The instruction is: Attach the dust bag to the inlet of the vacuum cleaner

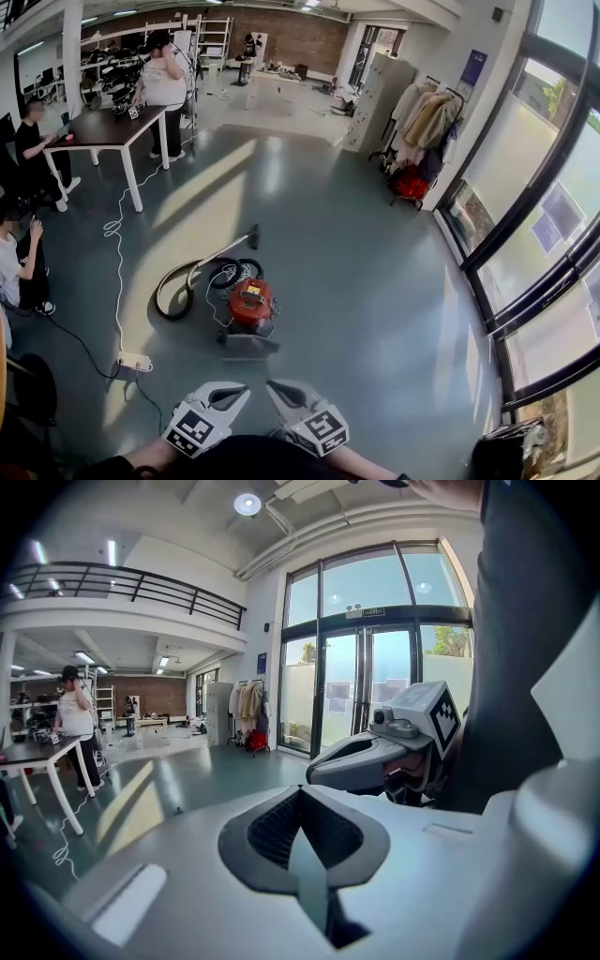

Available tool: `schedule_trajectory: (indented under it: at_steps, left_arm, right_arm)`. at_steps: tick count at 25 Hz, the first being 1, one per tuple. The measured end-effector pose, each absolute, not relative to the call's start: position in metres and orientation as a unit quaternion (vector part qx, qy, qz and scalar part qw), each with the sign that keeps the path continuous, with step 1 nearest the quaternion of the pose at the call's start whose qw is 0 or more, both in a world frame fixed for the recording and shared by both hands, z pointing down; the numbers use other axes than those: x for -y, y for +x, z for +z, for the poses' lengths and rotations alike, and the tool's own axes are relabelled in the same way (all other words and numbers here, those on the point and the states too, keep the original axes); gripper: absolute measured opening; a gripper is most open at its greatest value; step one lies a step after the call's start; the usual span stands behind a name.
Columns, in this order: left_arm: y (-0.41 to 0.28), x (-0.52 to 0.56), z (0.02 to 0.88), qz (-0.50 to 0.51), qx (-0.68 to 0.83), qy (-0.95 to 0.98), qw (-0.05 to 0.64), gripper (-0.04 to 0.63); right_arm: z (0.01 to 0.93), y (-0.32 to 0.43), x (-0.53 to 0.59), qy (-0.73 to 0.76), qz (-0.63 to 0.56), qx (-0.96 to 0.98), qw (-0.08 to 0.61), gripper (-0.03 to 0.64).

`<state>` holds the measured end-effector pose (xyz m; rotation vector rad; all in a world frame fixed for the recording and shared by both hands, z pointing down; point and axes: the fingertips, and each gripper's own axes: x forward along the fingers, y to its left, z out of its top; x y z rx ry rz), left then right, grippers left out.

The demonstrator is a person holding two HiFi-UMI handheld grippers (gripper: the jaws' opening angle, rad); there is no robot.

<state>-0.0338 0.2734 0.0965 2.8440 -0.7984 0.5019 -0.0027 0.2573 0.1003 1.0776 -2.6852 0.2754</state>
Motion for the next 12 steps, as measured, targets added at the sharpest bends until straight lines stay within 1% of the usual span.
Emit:
schedule_trajectory:
  at_steps: [12]
  left_arm:
    - [-0.0405, -0.2789, 0.1005, 0.167, 0.273, 0.945, 0.073, 0.015]
  right_arm:
    - [0.1059, -0.0086, -0.2609, 0.364, 0.095, 0.919, 0.121, -0.008]
